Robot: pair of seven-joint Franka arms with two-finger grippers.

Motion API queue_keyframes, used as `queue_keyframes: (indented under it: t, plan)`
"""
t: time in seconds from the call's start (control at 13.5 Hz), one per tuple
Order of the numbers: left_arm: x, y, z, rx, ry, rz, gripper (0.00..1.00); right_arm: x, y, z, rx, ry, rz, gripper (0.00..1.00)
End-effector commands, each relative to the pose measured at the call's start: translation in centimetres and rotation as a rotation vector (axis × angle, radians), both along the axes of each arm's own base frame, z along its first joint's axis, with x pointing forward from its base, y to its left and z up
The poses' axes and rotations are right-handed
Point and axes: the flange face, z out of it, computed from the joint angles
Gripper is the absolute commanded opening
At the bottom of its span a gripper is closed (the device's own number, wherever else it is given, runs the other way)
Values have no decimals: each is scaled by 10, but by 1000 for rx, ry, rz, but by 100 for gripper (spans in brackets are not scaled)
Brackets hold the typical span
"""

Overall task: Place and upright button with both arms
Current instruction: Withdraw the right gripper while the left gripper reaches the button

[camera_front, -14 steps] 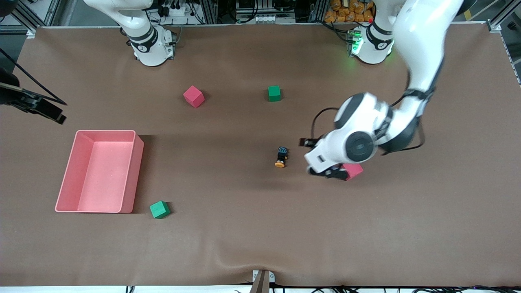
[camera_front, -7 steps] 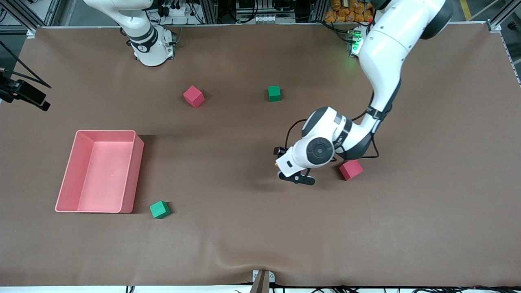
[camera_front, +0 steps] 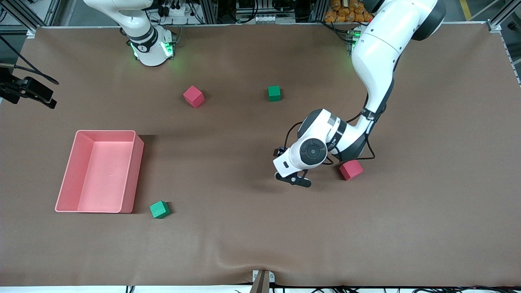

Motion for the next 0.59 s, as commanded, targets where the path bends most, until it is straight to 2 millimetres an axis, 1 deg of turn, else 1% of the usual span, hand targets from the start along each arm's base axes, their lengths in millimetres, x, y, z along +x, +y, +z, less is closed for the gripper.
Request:
queue_keyframes:
  t: [0.0,0.15,0.22,0.3,0.52]
  plan:
    - [5,-9,4,-1,-21,-12,100,-9,-4,4,20,20,6,100]
    - [-7,-23,-1,10,-14,-10,99,-10,-3,5,20,28,8,100]
    - [-10,-26,-9,19,-3,2,90,-11,-4,6,21,25,6,100]
    - [-16,-32,-11,26,2,7,90,-10,-2,6,20,25,9,100]
    - [-22,-36,-25,43,19,3,86,-10,-3,8,20,19,9,100]
